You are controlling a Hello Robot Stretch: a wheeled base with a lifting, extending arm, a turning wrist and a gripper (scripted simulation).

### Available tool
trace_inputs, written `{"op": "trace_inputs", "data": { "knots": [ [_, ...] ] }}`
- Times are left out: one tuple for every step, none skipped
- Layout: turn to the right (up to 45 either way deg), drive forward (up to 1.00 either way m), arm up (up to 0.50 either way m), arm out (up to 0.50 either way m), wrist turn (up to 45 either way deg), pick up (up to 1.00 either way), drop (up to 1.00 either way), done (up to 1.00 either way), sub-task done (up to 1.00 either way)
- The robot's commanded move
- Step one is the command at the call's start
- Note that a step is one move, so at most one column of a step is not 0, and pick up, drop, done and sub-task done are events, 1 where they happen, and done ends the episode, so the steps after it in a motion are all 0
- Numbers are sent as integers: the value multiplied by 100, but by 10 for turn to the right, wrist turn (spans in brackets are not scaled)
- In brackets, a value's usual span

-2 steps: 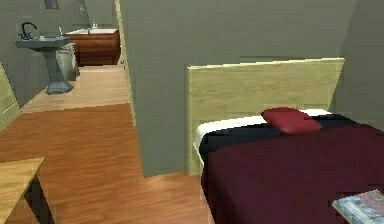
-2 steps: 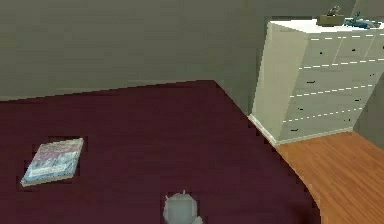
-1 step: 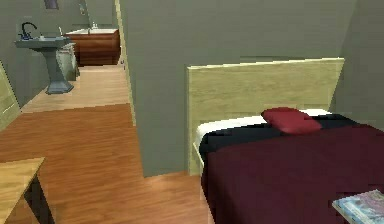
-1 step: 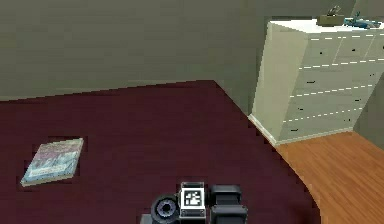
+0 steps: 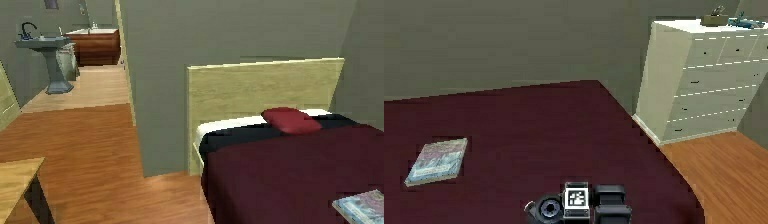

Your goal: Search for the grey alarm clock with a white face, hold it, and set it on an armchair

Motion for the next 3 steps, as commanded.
{"op": "trace_inputs", "data": {
  "knots": [
    [0,0,0,0,450,0,0,0,0],
    [0,0,0,0,450,0,0,0,0],
    [0,0,0,0,330,0,0,0,0]
  ]
}}
